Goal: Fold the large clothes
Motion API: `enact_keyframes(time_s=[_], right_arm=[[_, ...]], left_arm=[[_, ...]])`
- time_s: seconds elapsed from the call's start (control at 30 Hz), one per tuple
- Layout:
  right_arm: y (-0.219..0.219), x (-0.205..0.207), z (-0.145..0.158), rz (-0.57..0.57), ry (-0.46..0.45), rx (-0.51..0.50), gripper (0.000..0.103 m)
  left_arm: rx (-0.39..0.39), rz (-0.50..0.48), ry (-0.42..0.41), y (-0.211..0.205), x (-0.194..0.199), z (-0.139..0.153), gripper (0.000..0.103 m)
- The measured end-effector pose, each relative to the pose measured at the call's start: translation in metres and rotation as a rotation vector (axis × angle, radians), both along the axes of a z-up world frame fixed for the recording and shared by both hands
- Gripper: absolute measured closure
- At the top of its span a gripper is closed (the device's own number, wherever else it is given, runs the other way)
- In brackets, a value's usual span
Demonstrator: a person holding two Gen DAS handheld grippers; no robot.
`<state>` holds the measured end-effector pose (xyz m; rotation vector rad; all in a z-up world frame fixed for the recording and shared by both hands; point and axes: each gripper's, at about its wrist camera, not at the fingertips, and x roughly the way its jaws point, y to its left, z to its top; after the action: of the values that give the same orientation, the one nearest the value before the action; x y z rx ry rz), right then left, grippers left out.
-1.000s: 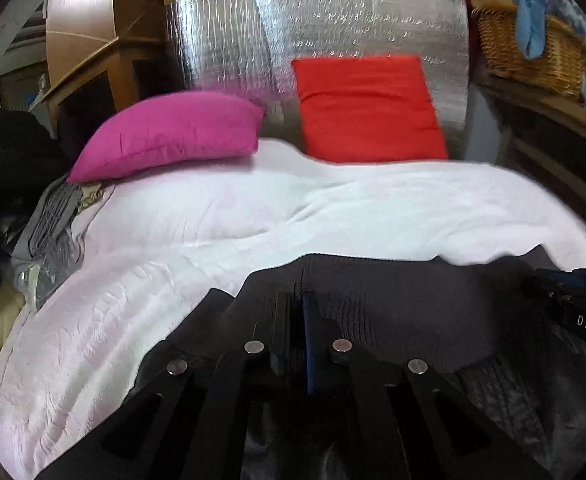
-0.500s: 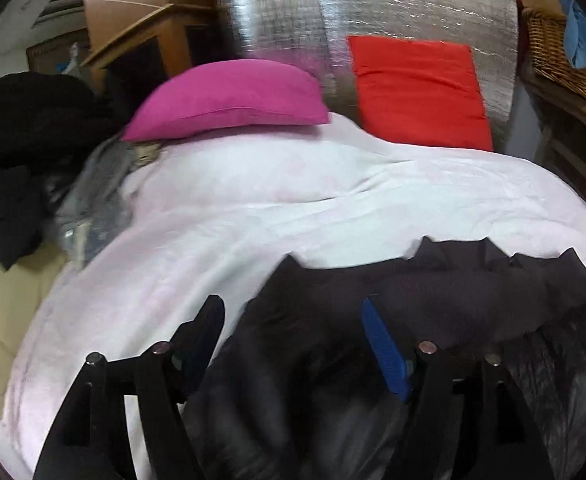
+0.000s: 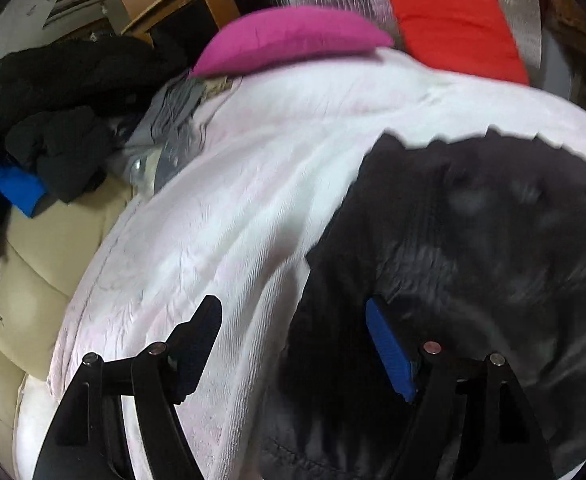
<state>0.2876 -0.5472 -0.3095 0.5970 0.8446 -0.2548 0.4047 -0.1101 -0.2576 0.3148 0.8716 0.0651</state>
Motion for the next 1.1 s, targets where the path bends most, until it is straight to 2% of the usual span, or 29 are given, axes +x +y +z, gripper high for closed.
enact_keyframes(time_s=[0.1,0.2,0.27,0.33,0.4,0.47,0.53,0.6,0.73,0.83,0.87,0.9,0.97,1.1], right_arm=[[0.007,0.012,-0.02,-0.02,0.079,-0.053,0.06],[0.021,0.013,-0.012,-0.022,0.086,-0.13,0.06],[0.022,0.006,-0.005,-0.031,0.059,-0.095,0.057],[0.023,-0.002,0.006,-0.05,0.009,-0.058,0.05],[0.025,-0.014,0.024,-0.082,-0.06,-0.092,0.043],[0.03,-0.025,0.039,-0.092,-0.138,-0.108,0.041],[0.038,-0.027,0.049,-0.055,-0.198,-0.088,0.041],[0.049,-0.026,0.051,0.018,-0.216,-0.066,0.041],[0.075,-0.011,0.053,0.152,-0.204,-0.072,0.041],[0.075,-0.005,0.05,0.169,-0.181,-0.067,0.041],[0.071,-0.007,0.049,0.159,-0.182,-0.05,0.04],[0.06,-0.008,0.045,0.137,-0.182,-0.013,0.032],[0.037,-0.021,0.037,0.085,-0.187,0.063,0.023],[-0.013,-0.039,0.013,-0.027,-0.199,0.246,0.02]], left_arm=[[0.013,-0.006,0.015,0.0,0.005,-0.01,0.026],[0.021,-0.016,0.011,-0.001,0.0,-0.003,0.026],[-0.027,-0.014,-0.002,0.005,-0.006,0.009,0.026],[-0.095,-0.007,-0.022,0.013,-0.016,0.02,0.026],[-0.132,-0.006,-0.052,0.02,-0.022,0.03,0.026],[-0.148,0.0,-0.086,0.027,-0.033,0.038,0.026],[-0.147,0.013,-0.08,0.033,-0.038,0.039,0.026],[-0.149,0.026,-0.063,0.037,-0.039,0.036,0.026],[-0.14,0.035,-0.036,0.038,-0.038,0.029,0.026],[-0.128,0.027,-0.021,0.037,-0.033,0.022,0.026],[-0.157,0.015,-0.017,0.039,-0.03,0.022,0.026],[-0.191,-0.002,-0.008,0.04,-0.028,0.022,0.023],[-0.297,-0.052,0.04,0.046,-0.021,0.02,0.018],[-0.491,-0.071,0.083,0.061,-0.01,0.019,0.017]])
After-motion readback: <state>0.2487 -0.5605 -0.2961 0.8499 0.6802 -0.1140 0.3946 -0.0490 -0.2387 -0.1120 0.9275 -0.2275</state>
